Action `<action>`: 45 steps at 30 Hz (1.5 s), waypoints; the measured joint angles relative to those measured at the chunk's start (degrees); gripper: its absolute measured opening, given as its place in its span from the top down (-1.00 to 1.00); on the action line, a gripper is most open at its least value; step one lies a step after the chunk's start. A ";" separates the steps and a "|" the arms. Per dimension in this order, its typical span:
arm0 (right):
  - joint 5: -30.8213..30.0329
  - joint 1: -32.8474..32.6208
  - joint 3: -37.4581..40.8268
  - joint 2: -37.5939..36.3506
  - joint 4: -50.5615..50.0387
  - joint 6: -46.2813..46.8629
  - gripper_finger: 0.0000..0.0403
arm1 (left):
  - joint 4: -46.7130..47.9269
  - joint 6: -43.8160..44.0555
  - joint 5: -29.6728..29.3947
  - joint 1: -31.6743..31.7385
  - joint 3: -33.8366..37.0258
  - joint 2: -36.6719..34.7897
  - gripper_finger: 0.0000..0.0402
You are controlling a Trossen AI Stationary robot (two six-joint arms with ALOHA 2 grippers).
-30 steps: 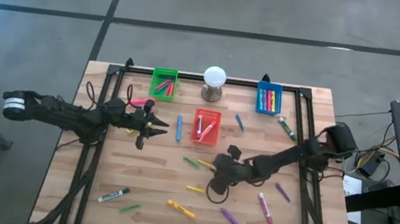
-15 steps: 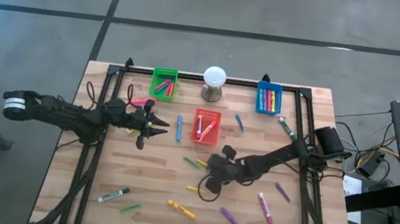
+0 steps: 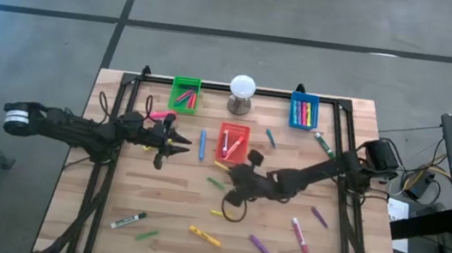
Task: Pick & Place Markers
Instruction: Put the top yellow pen into the green bin
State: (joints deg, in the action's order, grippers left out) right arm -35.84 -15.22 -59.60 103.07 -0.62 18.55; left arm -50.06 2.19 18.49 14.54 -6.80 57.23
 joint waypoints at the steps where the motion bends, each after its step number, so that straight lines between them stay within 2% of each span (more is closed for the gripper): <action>1: -0.17 0.66 -1.59 0.47 0.12 -1.65 0.78 | 0.00 0.42 0.14 -0.03 -0.13 0.02 0.46; 8: -0.32 4.86 -10.75 3.81 0.17 -11.12 0.77 | -0.08 0.80 0.10 -0.01 -0.32 0.50 0.46; 15: 1.82 6.13 -15.26 6.67 0.16 -15.21 0.77 | 0.04 0.47 -0.55 -0.01 -0.34 1.07 0.46; 23: 3.23 6.12 -17.23 9.31 0.17 -16.28 0.77 | 0.04 0.73 -1.08 -0.01 -0.38 1.43 0.46; 45: 4.69 6.23 -17.63 9.06 3.84 -19.24 0.76 | 1.20 0.73 0.09 -0.01 -1.09 2.01 0.49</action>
State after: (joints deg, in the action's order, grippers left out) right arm -31.15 -8.99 -77.23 112.14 3.22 -0.69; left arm -48.86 2.91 18.58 14.52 -7.88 59.24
